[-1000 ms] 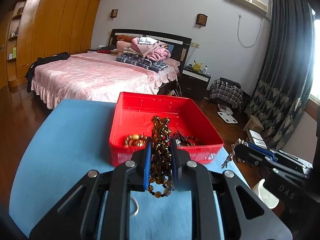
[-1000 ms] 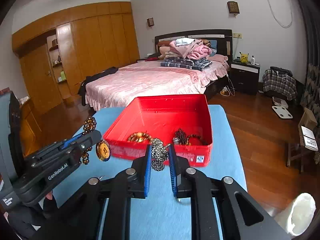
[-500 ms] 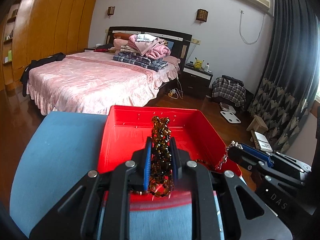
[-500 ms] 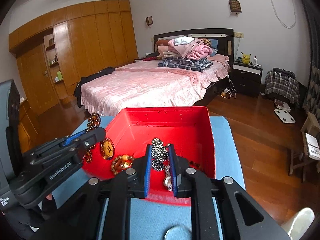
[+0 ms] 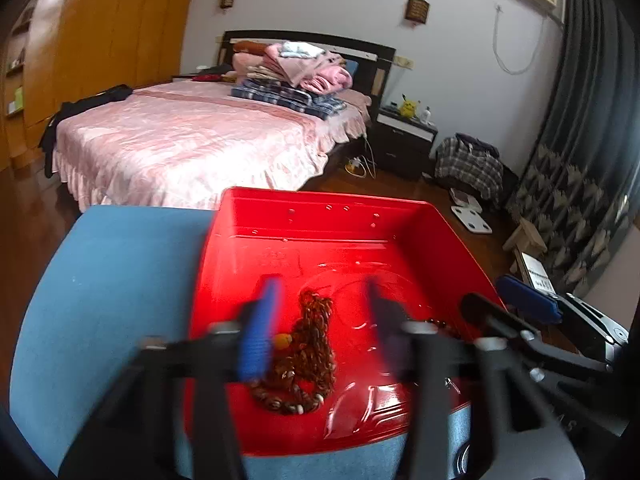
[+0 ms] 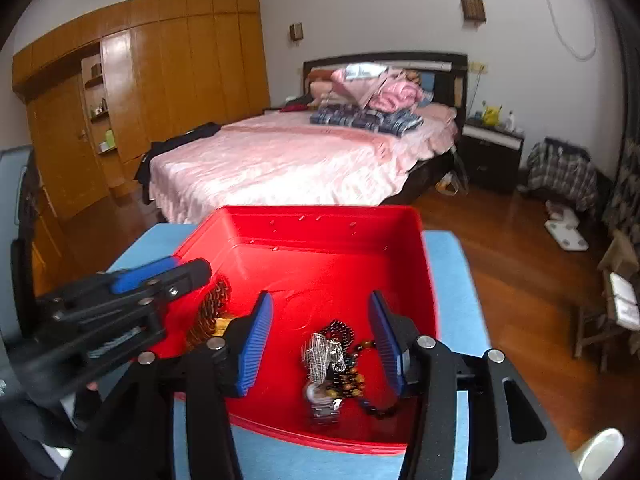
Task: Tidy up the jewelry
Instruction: 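Withdraw both open grippers from the tin toward the two silver bangles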
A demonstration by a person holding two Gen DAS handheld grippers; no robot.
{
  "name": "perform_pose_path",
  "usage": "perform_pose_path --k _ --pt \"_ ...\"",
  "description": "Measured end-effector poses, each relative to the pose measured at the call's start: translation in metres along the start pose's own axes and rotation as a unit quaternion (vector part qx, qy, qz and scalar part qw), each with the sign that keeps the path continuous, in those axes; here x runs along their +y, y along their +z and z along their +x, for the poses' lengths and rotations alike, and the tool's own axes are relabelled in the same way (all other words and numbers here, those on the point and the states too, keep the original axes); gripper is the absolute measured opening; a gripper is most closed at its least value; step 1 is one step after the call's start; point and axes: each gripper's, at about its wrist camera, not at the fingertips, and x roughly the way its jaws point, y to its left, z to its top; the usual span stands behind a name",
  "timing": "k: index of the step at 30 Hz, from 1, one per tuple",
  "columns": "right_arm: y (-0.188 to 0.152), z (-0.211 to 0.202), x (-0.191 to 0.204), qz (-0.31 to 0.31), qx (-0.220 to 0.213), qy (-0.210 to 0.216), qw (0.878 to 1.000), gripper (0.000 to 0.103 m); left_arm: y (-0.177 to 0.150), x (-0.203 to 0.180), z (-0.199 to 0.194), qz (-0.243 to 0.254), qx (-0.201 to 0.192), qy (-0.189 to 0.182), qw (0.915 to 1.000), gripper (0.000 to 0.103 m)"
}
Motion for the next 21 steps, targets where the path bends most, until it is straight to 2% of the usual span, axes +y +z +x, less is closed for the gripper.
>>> perform_pose_path --k 3,4,8,11,14,21 --pt "-0.003 -0.013 -0.008 0.009 -0.013 -0.016 1.000 0.066 0.002 0.008 -0.012 -0.004 -0.008 -0.001 1.0000 0.059" --pt "-0.004 -0.017 -0.010 0.011 -0.019 -0.021 1.000 0.072 0.001 0.010 -0.019 -0.005 -0.014 0.000 0.9999 0.062" --pt "-0.012 -0.043 -0.018 0.020 -0.043 -0.035 0.998 0.087 -0.001 0.013 -0.047 0.000 -0.037 0.009 0.9993 0.077" --pt "-0.021 -0.061 -0.020 0.025 -0.054 -0.040 0.997 0.092 -0.006 0.011 -0.071 0.009 -0.050 0.013 0.9986 0.085" --pt "-0.032 -0.075 -0.019 0.024 -0.058 -0.046 0.997 0.095 -0.015 0.008 -0.092 0.017 -0.058 0.020 0.9980 0.088" --pt "-0.060 -0.098 -0.014 0.035 -0.046 -0.046 0.997 0.096 -0.044 0.007 -0.119 0.020 -0.048 0.026 0.9983 0.088"
